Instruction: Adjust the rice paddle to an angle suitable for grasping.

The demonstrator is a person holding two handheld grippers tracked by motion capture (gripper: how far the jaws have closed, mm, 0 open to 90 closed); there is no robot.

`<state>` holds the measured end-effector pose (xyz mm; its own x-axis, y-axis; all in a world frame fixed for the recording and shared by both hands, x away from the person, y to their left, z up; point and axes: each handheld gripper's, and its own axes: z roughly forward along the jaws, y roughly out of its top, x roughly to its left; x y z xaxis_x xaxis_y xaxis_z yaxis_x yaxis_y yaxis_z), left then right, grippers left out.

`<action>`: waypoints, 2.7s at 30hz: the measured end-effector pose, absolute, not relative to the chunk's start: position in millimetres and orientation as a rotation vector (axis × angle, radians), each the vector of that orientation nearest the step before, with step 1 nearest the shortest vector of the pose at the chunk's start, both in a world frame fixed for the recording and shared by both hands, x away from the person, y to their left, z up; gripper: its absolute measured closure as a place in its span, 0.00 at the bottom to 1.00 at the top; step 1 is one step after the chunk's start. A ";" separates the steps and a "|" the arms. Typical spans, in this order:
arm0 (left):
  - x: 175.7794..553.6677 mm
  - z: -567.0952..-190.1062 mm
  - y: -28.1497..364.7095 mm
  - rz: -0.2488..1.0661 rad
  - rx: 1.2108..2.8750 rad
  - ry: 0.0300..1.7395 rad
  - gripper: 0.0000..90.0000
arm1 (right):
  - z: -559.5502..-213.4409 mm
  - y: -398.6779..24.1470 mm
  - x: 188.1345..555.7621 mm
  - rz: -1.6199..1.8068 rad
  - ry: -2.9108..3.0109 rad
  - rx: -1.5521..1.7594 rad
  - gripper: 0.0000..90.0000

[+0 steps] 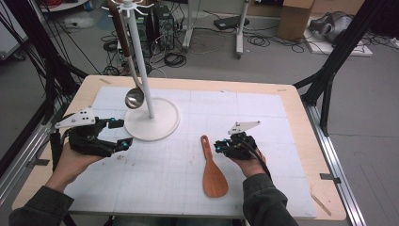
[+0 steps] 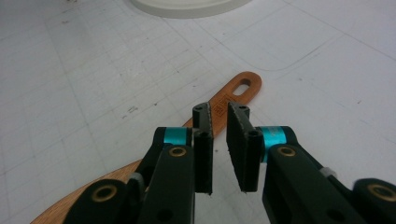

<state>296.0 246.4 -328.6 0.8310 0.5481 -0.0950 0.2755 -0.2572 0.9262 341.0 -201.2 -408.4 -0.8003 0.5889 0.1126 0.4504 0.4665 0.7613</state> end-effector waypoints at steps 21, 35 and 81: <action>283.2 -357.6 248.7 0.316 1.877 0.652 0.19 | -436.7 -182.6 371.0 1.145 2.568 1.063 1.00; 281.7 -362.3 249.7 0.315 1.869 0.656 0.20 | -439.5 -155.1 373.8 1.142 2.630 0.996 1.00; 282.0 -365.6 246.0 0.309 1.878 0.664 0.20 | -434.2 -127.3 306.1 1.089 2.861 0.712 1.00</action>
